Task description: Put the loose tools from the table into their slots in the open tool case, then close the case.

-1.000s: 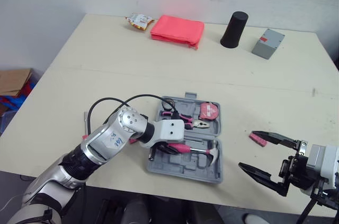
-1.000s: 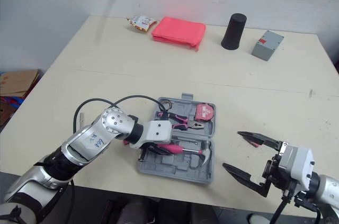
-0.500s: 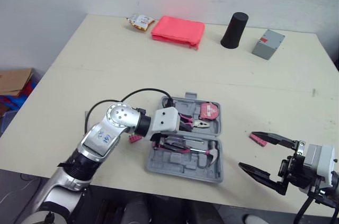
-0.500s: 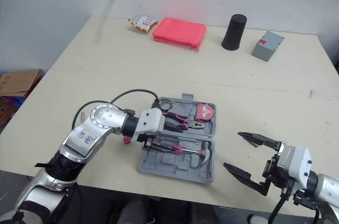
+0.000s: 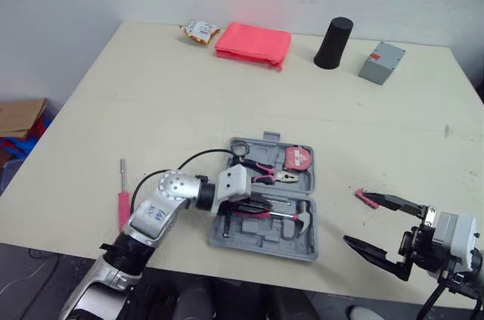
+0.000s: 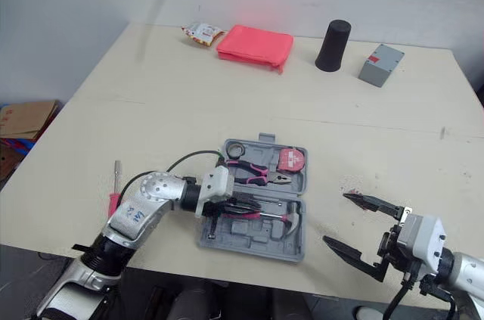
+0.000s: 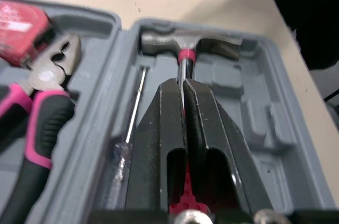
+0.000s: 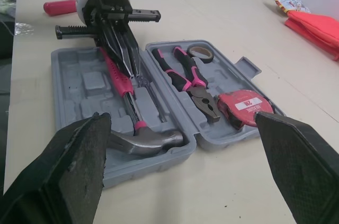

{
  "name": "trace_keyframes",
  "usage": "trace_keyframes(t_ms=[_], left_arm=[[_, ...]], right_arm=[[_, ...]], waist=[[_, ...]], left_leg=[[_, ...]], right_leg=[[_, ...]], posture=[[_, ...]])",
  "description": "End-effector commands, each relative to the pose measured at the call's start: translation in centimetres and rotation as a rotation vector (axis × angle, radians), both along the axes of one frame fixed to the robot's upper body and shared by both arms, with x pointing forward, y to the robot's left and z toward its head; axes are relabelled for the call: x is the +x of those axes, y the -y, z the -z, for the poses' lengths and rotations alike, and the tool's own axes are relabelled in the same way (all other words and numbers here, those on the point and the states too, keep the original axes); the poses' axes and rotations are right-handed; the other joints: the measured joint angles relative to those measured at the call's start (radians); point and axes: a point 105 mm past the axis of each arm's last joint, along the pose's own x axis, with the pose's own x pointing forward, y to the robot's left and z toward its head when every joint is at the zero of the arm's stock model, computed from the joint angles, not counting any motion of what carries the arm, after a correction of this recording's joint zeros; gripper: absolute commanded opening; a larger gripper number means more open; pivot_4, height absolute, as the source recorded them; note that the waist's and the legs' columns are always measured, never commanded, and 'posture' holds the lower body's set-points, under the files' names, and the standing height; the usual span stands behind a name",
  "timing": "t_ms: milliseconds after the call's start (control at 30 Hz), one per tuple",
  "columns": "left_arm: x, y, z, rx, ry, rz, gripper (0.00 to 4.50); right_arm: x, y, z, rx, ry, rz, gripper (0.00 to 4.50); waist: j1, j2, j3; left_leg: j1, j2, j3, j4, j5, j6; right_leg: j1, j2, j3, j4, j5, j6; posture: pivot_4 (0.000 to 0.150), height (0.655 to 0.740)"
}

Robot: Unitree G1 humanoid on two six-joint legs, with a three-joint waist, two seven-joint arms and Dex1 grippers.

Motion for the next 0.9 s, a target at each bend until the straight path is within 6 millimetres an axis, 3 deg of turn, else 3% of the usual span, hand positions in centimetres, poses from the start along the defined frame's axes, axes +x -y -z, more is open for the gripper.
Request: trace_keyframes(t_ms=[33, 433, 567, 733, 800, 900], left_arm=[[0.1, 0.3, 0.7, 0.021, 0.003, -0.021, 0.09], [1.1, -1.1, 5.0, 0.281, -0.003, -0.067, 0.09], [0.2, -1.6, 7.2, 0.399, -0.019, -0.032, 0.09], [-0.1, -2.0, 9.3, 0.481, -0.168, -0.121, 0.09], [-0.1, -2.2, 9.7, 0.507, -0.18, -0.13, 0.09], [0.9, -1.0, 7.8, 0.385, -0.09, -0.128, 0.09]], right_arm=[[-0.3, 0.2, -0.3, -0.002, 0.031, 0.003, 4.5], [-0.1, 0.5, 0.0, 0.013, 0.034, 0.02, 4.5], [-0.3, 0.7, 0.2, 0.005, 0.025, 0.022, 4.5], [-0.1, 0.9, 0.1, 0.002, 0.029, 0.035, 4.5], [0.0, 0.8, 0.1, 0.003, 0.031, 0.032, 4.5], [0.1, 0.7, 0.0, 0.002, 0.037, 0.031, 4.5]], waist=[[0.0, 0.0, 0.0], [0.0, 0.003, -0.006], [0.002, 0.004, -0.012], [0.001, 0.002, -0.034], [0.001, 0.004, -0.036], [0.001, 0.005, -0.039]], left_leg=[[0.0, 0.0, 0.0, 0.0, 0.0, 0.0], [0.005, 0.0, 0.0, 0.0, -0.003, 0.007], [0.007, -0.001, -0.001, -0.001, -0.004, 0.008], [0.014, -0.005, -0.001, -0.008, -0.009, 0.007], [0.019, -0.006, -0.001, -0.01, -0.009, 0.008], [0.025, -0.006, -0.002, -0.014, -0.009, 0.008]], right_leg=[[0.0, 0.0, 0.0, 0.0, 0.0, 0.0], [0.005, -0.002, 0.0, 0.0, 0.002, -0.002], [0.011, -0.004, -0.001, -0.001, 0.002, -0.002], [0.022, -0.01, -0.005, -0.011, 0.002, -0.004], [0.028, -0.012, -0.005, -0.015, -0.002, -0.011], [0.035, -0.013, -0.005, -0.021, -0.005, -0.017]], posture=[[0.15, 0.74], [0.15, 0.74], [0.15, 0.74], [0.15, 0.74], [0.15, 0.74], [0.15, 0.74]])
